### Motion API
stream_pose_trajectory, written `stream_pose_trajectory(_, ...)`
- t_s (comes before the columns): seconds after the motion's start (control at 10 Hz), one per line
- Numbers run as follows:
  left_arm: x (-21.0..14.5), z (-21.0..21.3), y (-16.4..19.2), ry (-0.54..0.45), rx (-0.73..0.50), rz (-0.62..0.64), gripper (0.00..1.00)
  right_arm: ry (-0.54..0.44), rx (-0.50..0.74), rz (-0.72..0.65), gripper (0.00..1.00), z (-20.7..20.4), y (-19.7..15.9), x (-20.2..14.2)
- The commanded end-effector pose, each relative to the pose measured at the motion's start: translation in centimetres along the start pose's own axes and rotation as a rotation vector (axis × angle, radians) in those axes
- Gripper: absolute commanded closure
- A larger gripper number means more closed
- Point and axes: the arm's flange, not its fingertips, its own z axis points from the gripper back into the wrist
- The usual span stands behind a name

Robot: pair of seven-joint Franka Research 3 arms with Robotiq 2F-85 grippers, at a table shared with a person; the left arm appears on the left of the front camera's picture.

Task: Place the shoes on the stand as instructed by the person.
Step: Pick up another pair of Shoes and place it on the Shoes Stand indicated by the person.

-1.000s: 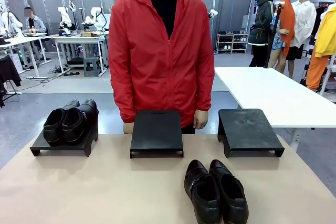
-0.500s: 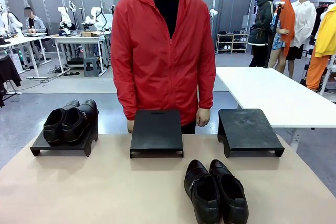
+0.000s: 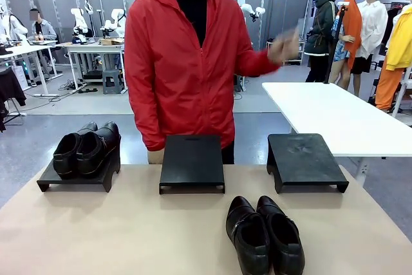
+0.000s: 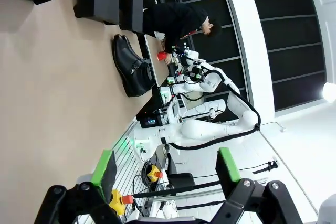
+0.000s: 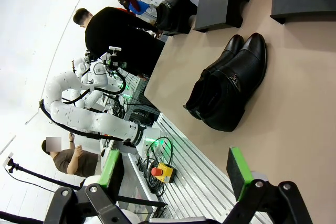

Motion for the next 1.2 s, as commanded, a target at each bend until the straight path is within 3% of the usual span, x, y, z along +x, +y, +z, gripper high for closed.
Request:
stream_pose_trajectory(0.0,-0.41,-0.22,-0.25,0.006,0.02,-0.009,0.03,-0.007,0.01,0.007,0.0,0.16,0.18,0.06)
stream_pose_trajectory(1.1,-0.41,-0.22,-0.25,0.006,0.02,-0.009,0.03,-0.007,0.01,0.007,0.0,0.16,0.18,0.06)
